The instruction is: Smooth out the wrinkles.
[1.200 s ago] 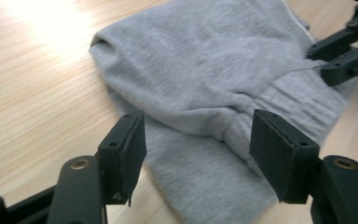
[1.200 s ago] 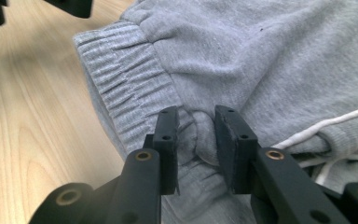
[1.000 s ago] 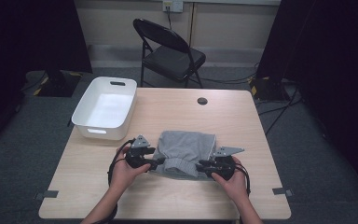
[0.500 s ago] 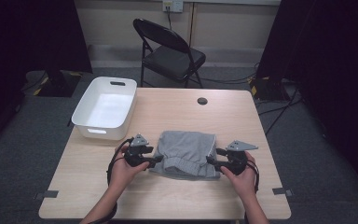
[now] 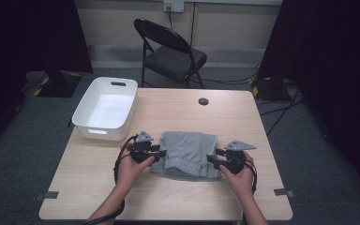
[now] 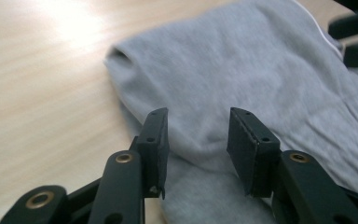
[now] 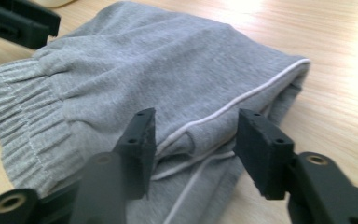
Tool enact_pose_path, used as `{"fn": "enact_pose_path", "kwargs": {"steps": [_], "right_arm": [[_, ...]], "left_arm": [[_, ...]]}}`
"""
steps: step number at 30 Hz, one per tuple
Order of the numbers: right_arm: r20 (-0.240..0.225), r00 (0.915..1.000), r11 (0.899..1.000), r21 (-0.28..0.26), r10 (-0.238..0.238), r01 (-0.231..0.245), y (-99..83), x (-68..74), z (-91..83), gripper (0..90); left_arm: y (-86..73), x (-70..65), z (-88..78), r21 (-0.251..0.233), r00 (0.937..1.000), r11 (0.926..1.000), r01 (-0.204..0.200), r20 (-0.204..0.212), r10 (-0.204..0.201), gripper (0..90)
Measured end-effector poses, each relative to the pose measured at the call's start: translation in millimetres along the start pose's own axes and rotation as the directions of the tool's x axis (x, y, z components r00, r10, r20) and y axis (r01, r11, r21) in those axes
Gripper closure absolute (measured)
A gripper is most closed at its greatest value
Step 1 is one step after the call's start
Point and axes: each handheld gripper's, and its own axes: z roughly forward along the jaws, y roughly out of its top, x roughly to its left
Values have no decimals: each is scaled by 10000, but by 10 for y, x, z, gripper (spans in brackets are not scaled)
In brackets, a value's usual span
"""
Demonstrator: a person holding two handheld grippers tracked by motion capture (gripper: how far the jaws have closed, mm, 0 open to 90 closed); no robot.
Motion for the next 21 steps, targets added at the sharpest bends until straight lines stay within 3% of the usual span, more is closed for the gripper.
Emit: {"fn": "enact_pose_path", "kwargs": {"steps": [4,6,8,13,17,21], "right_arm": [[-20,10000,9999,140,-24,24,-20,-11,32,539],[-71,10000,9998,180,27,-25,-24,-10,49,570],[-61,10000,9997,258,21,-20,-23,-4,64,605],[-123,9997,9992,347,216,-211,-29,4,101,644],[-85,9992,9978,551,384,-378,-44,14,144,746],[-134,9993,9972,654,363,-353,-47,1,138,830]], "left_arm": [[50,9,50,88,9999,9999,53,95,-53,599],[49,-7,118,478,9996,9985,-266,-99,271,632],[18,-28,193,845,9995,9959,-308,128,299,654],[-52,-80,272,1461,9981,9874,-608,21,611,745],[-45,-118,265,1682,9927,9791,-1145,-174,1191,851],[-44,-100,197,1755,9914,9773,-1185,-340,1263,896]]}}
